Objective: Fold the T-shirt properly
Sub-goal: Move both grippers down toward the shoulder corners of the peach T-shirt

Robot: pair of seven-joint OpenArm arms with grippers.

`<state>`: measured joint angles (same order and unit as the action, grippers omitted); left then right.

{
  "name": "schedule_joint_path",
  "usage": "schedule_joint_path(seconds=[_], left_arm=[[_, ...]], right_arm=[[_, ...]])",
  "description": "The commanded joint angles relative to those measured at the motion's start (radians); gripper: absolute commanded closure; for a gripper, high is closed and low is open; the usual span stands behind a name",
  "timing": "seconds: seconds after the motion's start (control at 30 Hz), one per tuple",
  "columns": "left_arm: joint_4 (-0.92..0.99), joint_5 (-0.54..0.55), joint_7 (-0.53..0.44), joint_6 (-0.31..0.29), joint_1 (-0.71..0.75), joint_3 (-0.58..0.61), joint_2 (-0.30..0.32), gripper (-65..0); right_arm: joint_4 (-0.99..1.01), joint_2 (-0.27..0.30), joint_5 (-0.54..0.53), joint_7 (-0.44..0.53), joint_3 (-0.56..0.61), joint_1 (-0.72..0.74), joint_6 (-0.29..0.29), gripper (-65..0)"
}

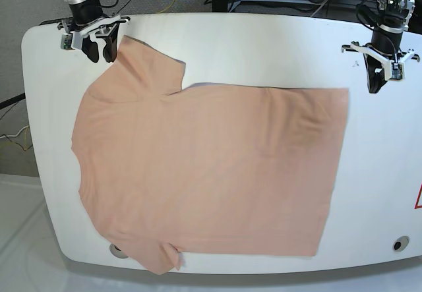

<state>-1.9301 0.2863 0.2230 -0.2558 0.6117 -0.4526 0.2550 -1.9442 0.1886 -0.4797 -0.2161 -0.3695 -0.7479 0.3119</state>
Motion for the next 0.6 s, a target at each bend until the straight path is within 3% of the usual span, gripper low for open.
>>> schedule_joint_path(seconds=[0.0, 0.07, 0.33, 0.4, 0.57], left_arm=[[-0.018, 0.015, -0.027, 0.008, -0.017, -0.007, 0.015, -1.3], [-0.019, 0.016, -0.018, 0.013, -0.03, -0.005, 0.017, -2.5], [-0.031, 0.02, 0.054, 0.033, -0.073, 0.009, 0.016, -33.2], [-0.032, 0.027, 0.057, 0.035, -0.076, 0.01, 0.016, -36.4], [-0.024, 0.042, 0.075, 0.028, -0.093, 0.008, 0.015, -31.5]], right_arm=[[-0.022, 0.008, -0.022, 0.006, -0.008, 0.001, 0.004, -24.9], [-0.023, 0.009, -0.026, 0.001, -0.009, 0.004, 0.003, -24.9], [-0.025, 0.01, -0.003, -0.021, -0.028, 0.002, 0.0, -25.4], [-0.023, 0.009, -0.009, -0.031, -0.037, 0.005, 0.002, -25.5], [-0.007, 0.009, -0.065, -0.101, -0.073, 0.024, 0.018, -25.6]])
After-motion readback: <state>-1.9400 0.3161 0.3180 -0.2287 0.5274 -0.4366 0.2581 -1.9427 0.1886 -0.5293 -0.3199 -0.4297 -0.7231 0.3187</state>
